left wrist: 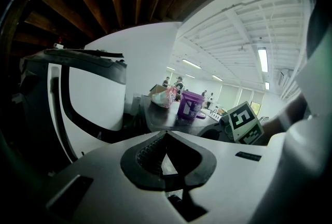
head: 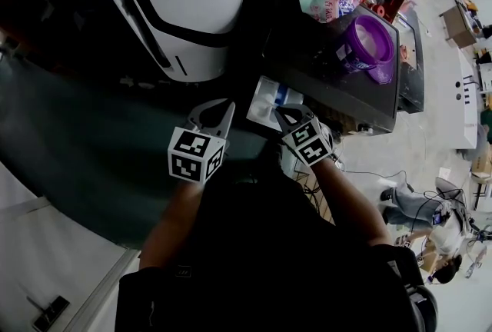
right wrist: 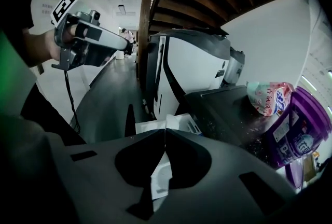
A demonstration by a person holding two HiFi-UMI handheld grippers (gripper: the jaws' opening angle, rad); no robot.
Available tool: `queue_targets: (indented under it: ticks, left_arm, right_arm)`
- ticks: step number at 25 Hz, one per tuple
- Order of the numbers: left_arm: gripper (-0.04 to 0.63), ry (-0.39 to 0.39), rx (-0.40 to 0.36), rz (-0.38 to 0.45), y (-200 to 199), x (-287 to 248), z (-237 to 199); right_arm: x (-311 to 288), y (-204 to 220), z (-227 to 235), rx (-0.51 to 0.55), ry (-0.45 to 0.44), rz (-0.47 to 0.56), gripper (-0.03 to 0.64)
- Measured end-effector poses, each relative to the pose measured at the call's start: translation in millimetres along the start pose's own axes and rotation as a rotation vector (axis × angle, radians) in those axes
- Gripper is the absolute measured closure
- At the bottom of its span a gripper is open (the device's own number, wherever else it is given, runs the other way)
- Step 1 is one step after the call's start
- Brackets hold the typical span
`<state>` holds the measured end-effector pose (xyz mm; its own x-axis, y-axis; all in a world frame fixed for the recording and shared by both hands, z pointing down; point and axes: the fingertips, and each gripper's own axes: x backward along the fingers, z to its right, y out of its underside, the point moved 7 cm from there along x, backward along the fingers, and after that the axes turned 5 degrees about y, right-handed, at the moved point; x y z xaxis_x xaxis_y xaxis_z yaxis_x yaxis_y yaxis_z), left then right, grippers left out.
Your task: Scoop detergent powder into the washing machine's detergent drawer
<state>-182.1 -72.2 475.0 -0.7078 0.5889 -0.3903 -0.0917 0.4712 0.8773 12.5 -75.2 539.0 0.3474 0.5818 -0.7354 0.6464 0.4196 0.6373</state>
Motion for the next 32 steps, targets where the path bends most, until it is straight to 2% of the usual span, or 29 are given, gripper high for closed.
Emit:
queue_targets:
  ticks: [4,18,27,32]
  left_arm:
    - [0.588,0.002,0.003,-0.002,1,-1,0]
    - [0.588,0.000,-0.001,-0.009,6,5,5]
    - [0.588,-0.001,-0.004,-0.008,8,10,5]
    - [0.588,0.000,-0.002,-0.005,9,11,4]
  right_arm:
    - [0,-3,-1,0.022,0.004,0.002,0.598]
    - [4,-6,-18,0.219,0.038,-0.013,0.598]
    - [6,-5,-20,0.275,0.076,-0.038,0.598]
    - [6,-6,-24,0.343,0.095,-0.049,0.598]
